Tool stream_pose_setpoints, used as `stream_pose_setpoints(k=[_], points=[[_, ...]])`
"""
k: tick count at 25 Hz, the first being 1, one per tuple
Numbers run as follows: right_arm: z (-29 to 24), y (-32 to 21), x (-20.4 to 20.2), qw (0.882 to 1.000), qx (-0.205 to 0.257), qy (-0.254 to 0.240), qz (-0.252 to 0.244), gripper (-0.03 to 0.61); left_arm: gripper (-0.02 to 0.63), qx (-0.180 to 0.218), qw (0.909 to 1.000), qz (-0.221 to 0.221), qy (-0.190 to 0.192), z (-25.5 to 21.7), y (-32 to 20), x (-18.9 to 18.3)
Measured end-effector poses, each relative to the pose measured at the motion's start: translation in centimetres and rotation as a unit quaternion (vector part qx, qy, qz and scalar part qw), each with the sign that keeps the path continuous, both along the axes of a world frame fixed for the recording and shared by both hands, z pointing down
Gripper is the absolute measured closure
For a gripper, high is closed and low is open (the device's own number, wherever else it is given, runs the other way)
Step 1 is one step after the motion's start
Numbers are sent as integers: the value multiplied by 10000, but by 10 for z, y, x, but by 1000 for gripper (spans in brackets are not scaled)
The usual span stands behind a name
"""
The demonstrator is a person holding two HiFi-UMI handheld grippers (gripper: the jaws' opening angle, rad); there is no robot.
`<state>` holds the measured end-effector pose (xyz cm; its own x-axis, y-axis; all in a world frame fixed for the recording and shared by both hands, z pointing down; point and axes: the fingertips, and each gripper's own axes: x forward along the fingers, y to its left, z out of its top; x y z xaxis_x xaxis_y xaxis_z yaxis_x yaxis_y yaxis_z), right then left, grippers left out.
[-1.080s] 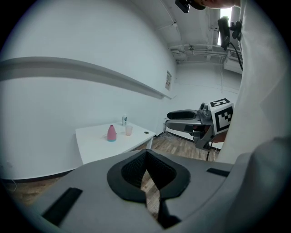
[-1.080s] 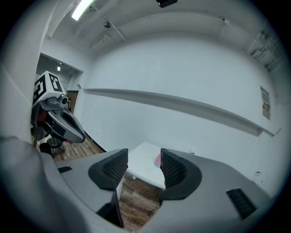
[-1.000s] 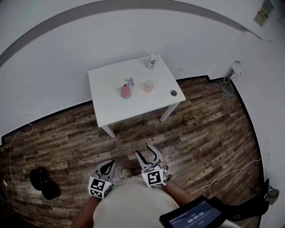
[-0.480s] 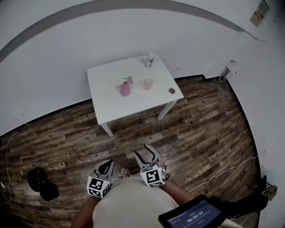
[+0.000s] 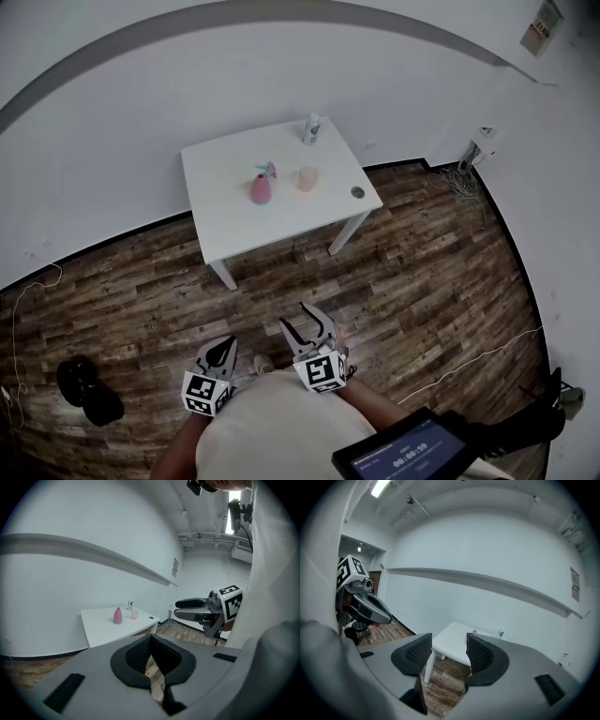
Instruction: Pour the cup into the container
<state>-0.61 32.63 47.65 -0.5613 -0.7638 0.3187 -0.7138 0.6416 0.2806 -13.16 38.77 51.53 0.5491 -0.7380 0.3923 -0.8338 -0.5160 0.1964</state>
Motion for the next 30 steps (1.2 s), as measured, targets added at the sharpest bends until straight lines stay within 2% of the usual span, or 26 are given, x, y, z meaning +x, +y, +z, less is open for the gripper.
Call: stream_pose_setpoints(k=[16,30], points=[[5,13,15,9999,-143,19,3,353,604,-106,9999,133,6,4,12,21],[15,4,-4,9998,-193,-67,-44,353,604,-210,9997,128,-83,12,7,3]])
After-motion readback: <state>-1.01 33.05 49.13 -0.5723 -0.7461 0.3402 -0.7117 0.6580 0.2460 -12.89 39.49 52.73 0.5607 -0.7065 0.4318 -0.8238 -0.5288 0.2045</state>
